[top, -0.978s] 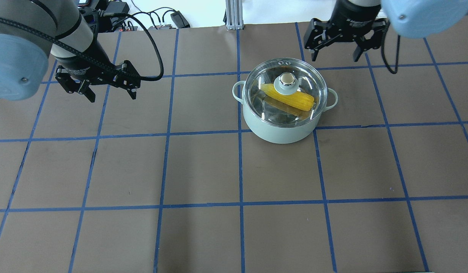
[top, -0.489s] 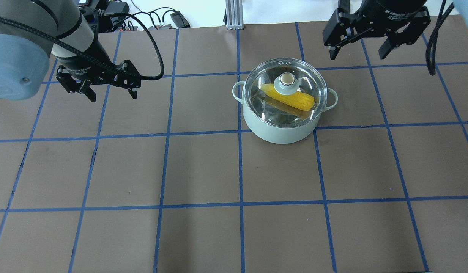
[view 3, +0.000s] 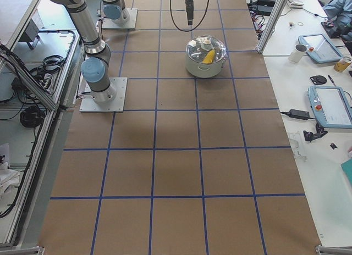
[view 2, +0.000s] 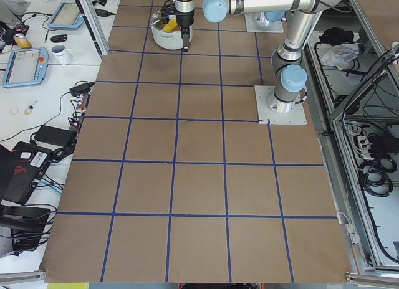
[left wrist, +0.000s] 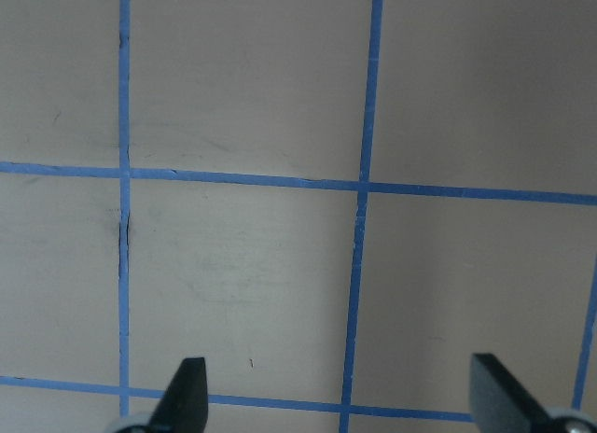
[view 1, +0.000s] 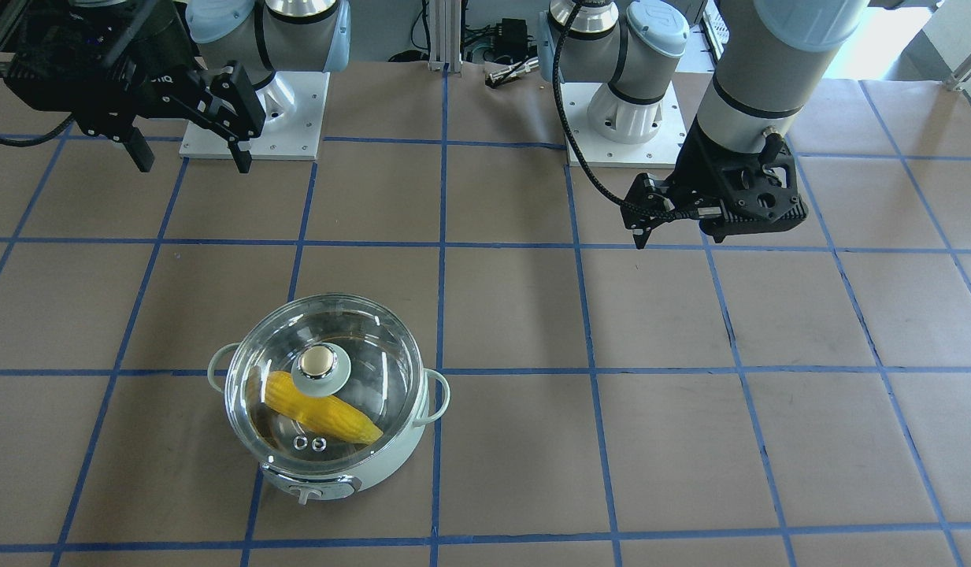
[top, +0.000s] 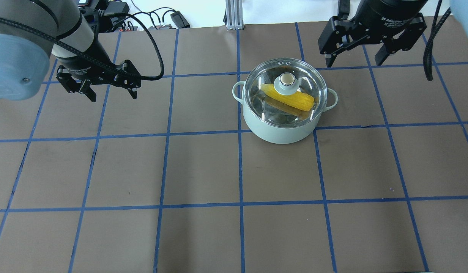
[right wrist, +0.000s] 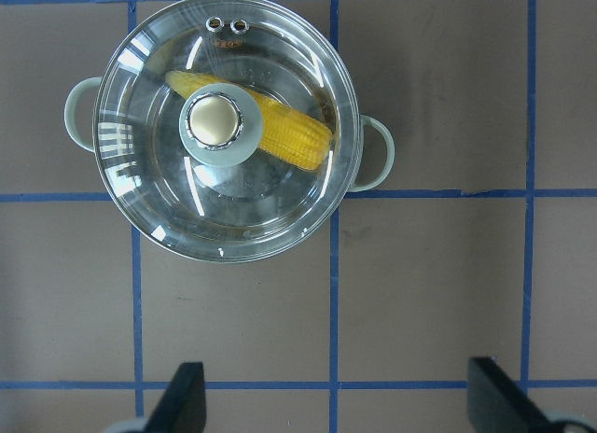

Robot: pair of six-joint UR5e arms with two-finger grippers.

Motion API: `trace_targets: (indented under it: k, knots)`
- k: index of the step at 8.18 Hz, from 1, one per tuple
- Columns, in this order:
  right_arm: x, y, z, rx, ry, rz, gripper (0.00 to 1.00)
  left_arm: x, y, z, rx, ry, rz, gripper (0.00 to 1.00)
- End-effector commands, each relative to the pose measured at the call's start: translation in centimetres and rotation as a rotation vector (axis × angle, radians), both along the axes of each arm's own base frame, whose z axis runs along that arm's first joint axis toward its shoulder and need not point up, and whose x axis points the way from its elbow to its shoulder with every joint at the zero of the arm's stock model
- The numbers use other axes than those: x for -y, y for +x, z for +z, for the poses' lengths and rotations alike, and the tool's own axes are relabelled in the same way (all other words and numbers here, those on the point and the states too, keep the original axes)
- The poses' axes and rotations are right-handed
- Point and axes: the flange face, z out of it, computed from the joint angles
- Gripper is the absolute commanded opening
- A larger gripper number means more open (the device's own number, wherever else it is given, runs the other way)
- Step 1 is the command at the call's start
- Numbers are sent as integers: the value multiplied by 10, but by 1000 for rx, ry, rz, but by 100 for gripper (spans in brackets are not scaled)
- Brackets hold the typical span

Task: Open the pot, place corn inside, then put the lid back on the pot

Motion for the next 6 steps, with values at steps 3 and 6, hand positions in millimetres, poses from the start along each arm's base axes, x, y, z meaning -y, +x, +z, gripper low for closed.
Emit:
trace_targets:
  k: [3,6]
  knots:
    - [3,3,-5,5,10,8,100,3,0,0,-2,-13,-3,100]
    - [4,3,-4,1,0,38,100,7,0,-7,-1,3,-4,100]
